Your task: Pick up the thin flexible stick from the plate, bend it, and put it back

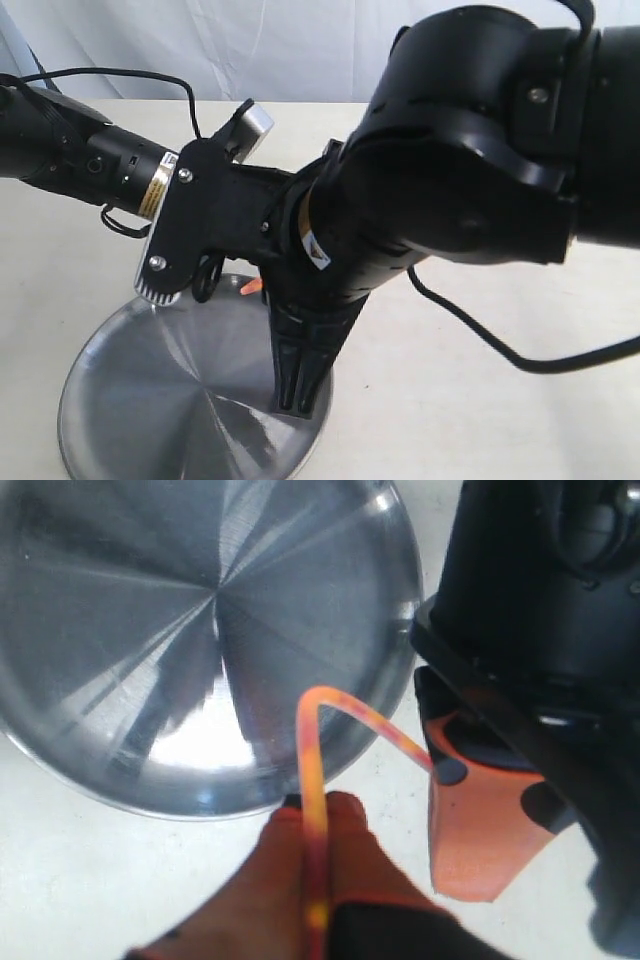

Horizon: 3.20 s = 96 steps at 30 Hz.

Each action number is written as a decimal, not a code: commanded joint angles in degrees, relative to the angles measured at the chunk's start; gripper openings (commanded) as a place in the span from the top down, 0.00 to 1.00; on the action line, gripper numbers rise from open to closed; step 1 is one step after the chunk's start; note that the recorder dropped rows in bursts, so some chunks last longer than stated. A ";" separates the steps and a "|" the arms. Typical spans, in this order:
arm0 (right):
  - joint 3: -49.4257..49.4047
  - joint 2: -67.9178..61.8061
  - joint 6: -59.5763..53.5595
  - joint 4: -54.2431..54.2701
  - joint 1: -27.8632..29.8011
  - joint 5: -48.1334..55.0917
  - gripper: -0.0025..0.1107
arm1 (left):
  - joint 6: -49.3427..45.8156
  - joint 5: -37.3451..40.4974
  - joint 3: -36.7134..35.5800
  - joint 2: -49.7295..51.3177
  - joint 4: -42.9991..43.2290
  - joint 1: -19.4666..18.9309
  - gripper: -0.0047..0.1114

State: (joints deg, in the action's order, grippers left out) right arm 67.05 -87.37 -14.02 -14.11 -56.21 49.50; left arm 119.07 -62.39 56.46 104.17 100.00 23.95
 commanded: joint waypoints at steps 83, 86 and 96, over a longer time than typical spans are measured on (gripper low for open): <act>0.08 0.38 1.07 -3.44 0.25 11.45 0.98 | -2.31 -4.44 2.31 0.20 -0.05 0.61 0.92; 0.08 0.38 1.61 -3.44 0.25 11.58 0.98 | -0.97 -4.34 2.31 0.20 -0.05 -1.03 0.81; 0.08 0.38 2.28 -3.07 0.25 11.48 0.98 | 0.68 -3.57 2.31 0.20 -0.05 -5.81 0.53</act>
State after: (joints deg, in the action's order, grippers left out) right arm 67.05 -87.37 -12.10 -17.04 -56.21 61.19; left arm 119.36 -66.26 58.63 104.17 100.02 19.35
